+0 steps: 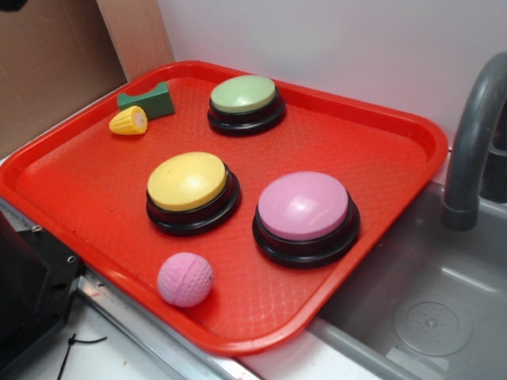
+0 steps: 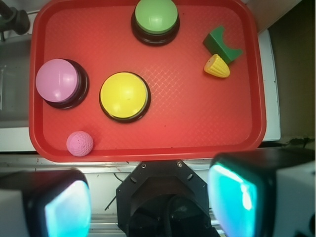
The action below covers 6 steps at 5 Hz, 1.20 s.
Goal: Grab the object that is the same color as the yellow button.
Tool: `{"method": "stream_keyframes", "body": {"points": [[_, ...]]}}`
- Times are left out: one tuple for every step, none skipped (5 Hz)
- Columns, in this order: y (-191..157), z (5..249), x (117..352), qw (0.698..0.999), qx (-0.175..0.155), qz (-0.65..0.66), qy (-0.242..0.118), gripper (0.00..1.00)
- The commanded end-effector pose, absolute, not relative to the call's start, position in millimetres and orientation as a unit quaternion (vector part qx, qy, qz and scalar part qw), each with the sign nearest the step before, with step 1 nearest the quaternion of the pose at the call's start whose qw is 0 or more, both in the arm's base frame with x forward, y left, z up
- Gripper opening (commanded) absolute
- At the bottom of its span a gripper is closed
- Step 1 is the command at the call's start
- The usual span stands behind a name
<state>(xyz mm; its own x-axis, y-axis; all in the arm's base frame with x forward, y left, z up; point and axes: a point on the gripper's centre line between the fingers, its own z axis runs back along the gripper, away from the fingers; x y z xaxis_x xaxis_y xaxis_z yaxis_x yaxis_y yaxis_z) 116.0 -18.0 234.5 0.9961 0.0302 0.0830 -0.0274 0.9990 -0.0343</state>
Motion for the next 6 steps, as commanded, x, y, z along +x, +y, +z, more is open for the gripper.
{"method": "stream_keyframes", "body": {"points": [[-18,234,116,0.999,-0.017,0.014,-0.042,1.0],[-5,213,122,0.99,-0.021,0.135,-0.03,1.0],[4,195,126,0.978,-0.018,0.205,-0.029,1.0],[37,161,143,0.945,-0.006,0.325,-0.029,1.0],[61,135,156,0.897,0.007,0.436,-0.067,1.0],[77,109,171,0.863,0.029,0.496,-0.091,1.0]]}}
